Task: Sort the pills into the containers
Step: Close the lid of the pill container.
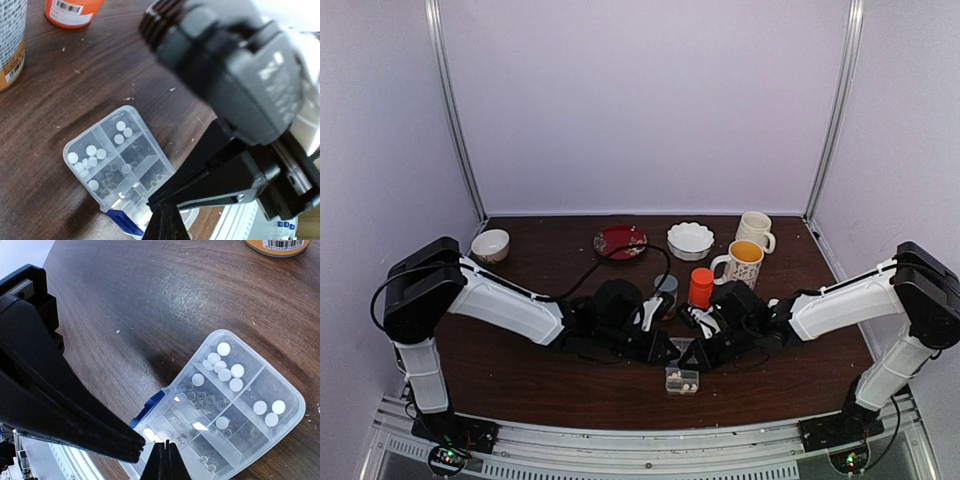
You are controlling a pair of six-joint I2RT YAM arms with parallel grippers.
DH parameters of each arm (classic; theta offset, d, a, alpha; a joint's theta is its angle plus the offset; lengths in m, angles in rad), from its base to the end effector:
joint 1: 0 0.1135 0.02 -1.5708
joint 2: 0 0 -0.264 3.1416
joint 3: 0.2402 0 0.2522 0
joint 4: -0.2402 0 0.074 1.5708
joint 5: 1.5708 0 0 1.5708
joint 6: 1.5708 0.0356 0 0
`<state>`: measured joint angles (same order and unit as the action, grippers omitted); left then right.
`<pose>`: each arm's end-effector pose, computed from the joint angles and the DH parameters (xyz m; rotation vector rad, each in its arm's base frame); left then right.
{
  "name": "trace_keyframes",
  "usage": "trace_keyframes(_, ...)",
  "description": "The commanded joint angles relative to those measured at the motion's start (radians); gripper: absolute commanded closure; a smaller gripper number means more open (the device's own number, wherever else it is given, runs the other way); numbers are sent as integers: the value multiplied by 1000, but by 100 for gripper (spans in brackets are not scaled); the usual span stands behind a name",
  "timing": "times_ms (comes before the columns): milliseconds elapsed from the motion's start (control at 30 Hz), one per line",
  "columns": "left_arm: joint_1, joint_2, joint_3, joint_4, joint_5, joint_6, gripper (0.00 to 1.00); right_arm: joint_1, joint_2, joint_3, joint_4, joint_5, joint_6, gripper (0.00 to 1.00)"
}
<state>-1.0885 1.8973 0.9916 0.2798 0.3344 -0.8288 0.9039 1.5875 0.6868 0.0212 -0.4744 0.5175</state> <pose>0.1707 -0.3512 0.1448 0.5465 2.4919 -1.3096 0.1672 0.2387 0.1413 -0.7477 2.5998 1.1269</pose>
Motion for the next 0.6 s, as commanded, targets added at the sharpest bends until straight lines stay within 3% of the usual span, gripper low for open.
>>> trace_keyframes(0, -5, 24, 39, -65, -35, 11, 100, 4, -3, -32, -42, 56, 13, 100)
trace_keyframes(267, -1, 14, 45, -152, -90, 2, 100, 5, 0, -27, -48, 59, 11, 100)
trace_keyframes(567, -1, -18, -7, -140, -110, -19, 100, 5, -10, -32, -53, 59, 8, 100)
